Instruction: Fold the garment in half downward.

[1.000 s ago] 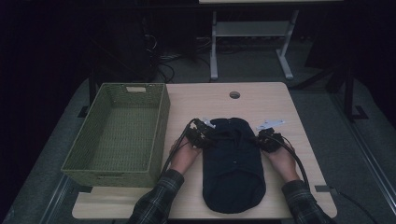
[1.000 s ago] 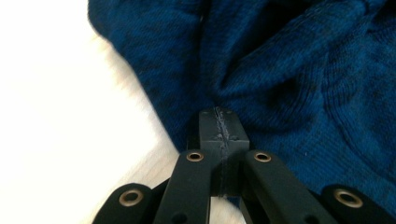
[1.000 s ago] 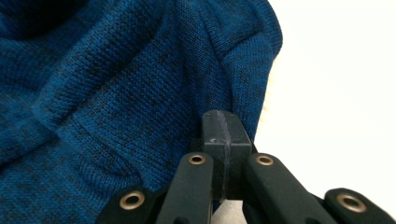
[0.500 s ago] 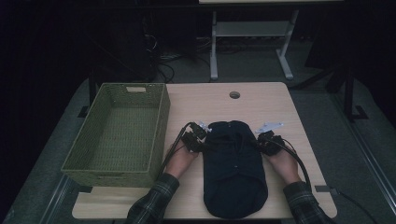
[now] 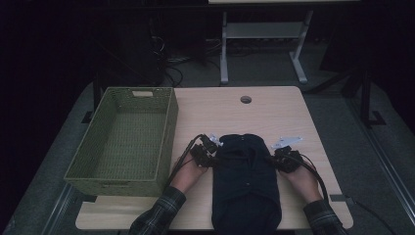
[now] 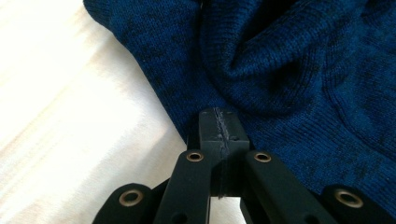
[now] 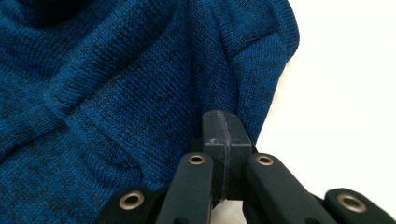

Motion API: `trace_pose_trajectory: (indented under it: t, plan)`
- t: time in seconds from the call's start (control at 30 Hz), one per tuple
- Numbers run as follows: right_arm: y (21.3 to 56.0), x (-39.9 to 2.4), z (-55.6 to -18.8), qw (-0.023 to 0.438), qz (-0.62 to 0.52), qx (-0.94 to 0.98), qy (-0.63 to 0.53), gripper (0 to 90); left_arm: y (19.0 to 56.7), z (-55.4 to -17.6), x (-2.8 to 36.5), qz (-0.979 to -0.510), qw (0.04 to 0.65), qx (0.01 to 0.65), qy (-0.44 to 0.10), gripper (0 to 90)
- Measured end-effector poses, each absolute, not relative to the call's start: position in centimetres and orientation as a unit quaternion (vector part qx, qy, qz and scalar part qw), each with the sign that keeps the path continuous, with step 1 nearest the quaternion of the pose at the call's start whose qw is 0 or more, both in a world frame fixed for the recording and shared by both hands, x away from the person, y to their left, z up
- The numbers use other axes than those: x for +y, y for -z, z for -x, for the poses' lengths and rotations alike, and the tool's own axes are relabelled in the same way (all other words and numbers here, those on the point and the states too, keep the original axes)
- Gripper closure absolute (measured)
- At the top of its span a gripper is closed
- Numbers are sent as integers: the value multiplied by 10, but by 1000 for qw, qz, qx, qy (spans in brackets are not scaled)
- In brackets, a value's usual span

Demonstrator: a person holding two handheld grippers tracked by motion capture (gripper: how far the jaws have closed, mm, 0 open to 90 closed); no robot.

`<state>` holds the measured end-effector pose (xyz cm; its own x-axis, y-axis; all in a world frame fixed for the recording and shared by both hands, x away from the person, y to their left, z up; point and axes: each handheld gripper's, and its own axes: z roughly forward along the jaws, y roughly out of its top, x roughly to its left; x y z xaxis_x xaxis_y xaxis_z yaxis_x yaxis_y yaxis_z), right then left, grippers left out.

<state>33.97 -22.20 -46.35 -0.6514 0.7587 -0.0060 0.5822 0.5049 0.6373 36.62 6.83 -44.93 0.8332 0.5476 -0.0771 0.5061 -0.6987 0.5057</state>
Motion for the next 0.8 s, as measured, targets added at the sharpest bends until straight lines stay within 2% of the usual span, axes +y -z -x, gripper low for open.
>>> trace_pose_trajectory:
  t: [0.23, 0.3, 0.33, 0.37, 0.5, 0.53, 0.57, 0.7, 0.8]
  plan:
    - [463, -223, -336, 138, -392, 856, -308, 896, 450, -366, 71, -917, 271, 290, -27, 900]
    - [463, -224, -337, 129, -393, 855, -312, 836, 450, -366, 72, -915, 276, 293, -22, 900]
    - [461, -225, -338, 107, -398, 851, -325, 767, 450, -367, 73, -915, 277, 292, -17, 849]
    - [461, -225, -338, 107, -398, 851, -325, 767, 450, -367, 73, -913, 282, 296, -14, 849]
    - [452, -228, -336, 116, -399, 847, -331, 694, 443, -368, 75, -914, 280, 292, -21, 748]
    - [446, -231, -336, 120, -401, 843, -339, 661, 441, -368, 76, -913, 282, 294, -24, 690]
    - [446, -231, -336, 120, -401, 843, -339, 661, 439, -368, 77, -913, 284, 292, -30, 690]
    - [435, -235, -341, 116, -396, 844, -343, 628, 429, -372, 80, -908, 296, 294, -48, 587]
    - [429, -235, -349, 113, -389, 849, -340, 598, 421, -377, 82, -903, 303, 298, -59, 545]
